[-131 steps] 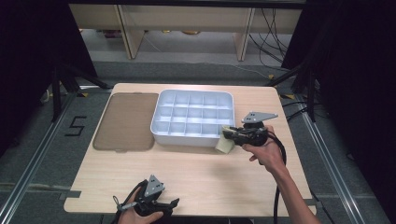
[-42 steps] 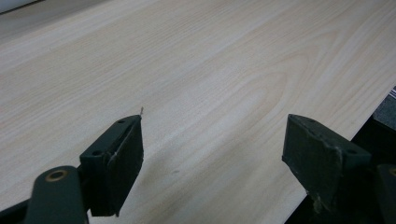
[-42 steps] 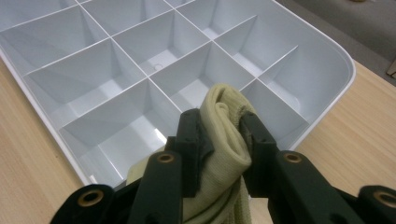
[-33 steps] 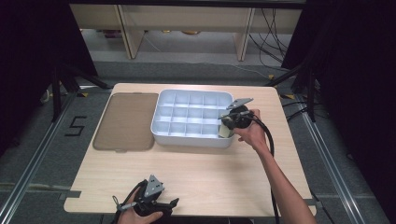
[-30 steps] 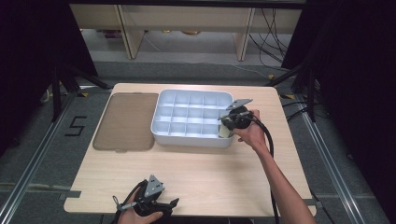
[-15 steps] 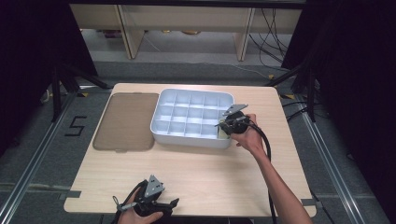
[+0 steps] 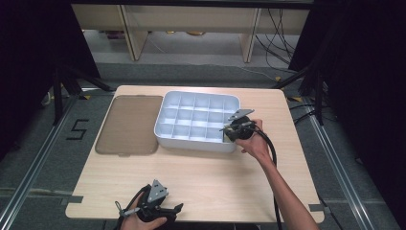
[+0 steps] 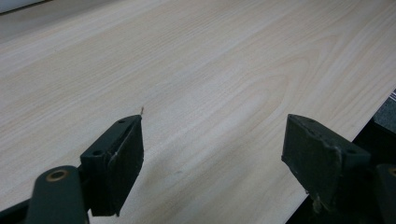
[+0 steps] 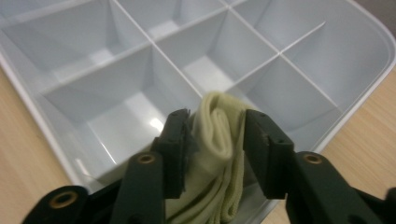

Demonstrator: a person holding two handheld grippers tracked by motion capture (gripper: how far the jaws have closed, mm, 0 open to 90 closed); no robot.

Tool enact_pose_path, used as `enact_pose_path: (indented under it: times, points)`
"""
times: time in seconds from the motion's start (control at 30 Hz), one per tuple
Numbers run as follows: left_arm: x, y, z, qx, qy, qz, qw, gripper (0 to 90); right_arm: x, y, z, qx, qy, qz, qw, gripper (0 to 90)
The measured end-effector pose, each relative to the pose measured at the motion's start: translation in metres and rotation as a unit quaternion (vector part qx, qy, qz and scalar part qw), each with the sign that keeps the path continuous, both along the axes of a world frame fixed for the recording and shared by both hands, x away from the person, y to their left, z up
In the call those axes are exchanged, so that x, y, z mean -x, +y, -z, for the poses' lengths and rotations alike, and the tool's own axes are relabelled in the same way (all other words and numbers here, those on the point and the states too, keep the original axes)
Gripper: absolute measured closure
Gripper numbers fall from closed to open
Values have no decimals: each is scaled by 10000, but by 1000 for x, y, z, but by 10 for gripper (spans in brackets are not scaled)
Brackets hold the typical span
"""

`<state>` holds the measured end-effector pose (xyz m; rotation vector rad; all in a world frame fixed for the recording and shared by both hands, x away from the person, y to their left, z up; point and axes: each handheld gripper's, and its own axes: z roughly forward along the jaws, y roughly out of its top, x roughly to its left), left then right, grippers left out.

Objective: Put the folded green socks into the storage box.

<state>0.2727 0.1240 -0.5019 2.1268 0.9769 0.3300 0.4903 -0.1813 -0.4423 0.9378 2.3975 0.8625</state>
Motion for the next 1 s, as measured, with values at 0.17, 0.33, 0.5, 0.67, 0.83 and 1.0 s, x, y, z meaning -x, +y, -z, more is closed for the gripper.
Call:
enact_pose_path:
  times: [0.17,0.33,0.5,0.67,0.83,1.0]
  points:
    - [0,-3,1,91,-29,-71,9999,202,4,-5,-25,-534,22,60,9986,674]
    - [1,-1,0,18,22,-35,10000,202,1,-6,-22,-492,100,47,9987,772]
    - [0,0,1,15,9,-95,10000,202,-2,-6,-9,-416,344,211,9983,823]
    - [0,0,0,-31,9,-75,10000,203,-5,-8,-2,-222,583,293,9976,830]
    - [-1,0,0,-87,8,39,10000,202,-8,-4,2,57,587,235,9980,834]
    - [1,-1,1,2,25,-3,10000,203,-11,3,5,343,730,213,9965,836]
